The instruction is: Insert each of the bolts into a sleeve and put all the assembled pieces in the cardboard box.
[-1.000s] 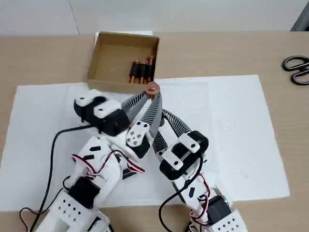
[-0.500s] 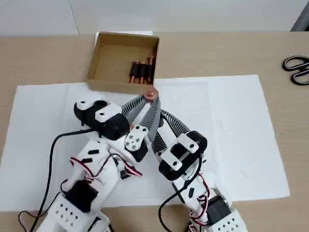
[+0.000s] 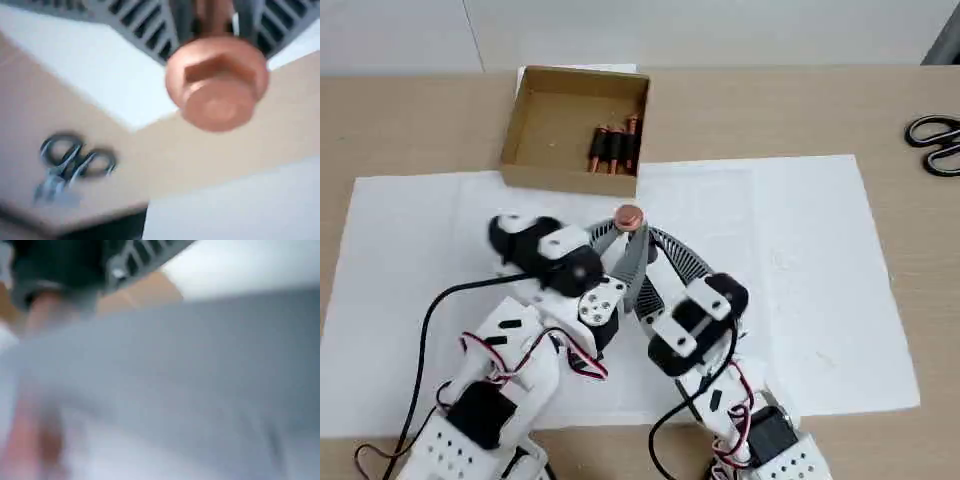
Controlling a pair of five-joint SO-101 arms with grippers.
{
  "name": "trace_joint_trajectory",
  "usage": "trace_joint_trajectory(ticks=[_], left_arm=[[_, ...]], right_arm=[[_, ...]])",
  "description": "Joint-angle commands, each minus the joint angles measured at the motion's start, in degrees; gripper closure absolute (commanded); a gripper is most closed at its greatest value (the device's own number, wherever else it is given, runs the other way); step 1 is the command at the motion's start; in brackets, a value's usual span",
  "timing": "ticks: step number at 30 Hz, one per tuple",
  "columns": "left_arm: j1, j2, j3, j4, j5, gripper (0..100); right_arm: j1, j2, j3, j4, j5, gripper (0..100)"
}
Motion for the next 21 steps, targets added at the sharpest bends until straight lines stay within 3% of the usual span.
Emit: trace_joint_trajectory(ticks=[1,9,12,21], left_arm=[[0.0,0.4,-0.7,4.1,-1.1,82],[-0.4,0.6,-3.6,9.1,-1.4,80],[-2.5,0.3,-5.0,9.1,-5.0,80],[-6.7,-1.8,-23.3,12.7,-2.4,80]], right_arm=[[0.0,-0.8,0.4,-0.2,0.3,99.4],[0.0,-0.8,0.4,-0.2,0.3,99.4],[0.0,-0.8,0.4,-0.2,0.4,99.4],[0.2,-0.7,0.4,5.1,0.4,99.4]])
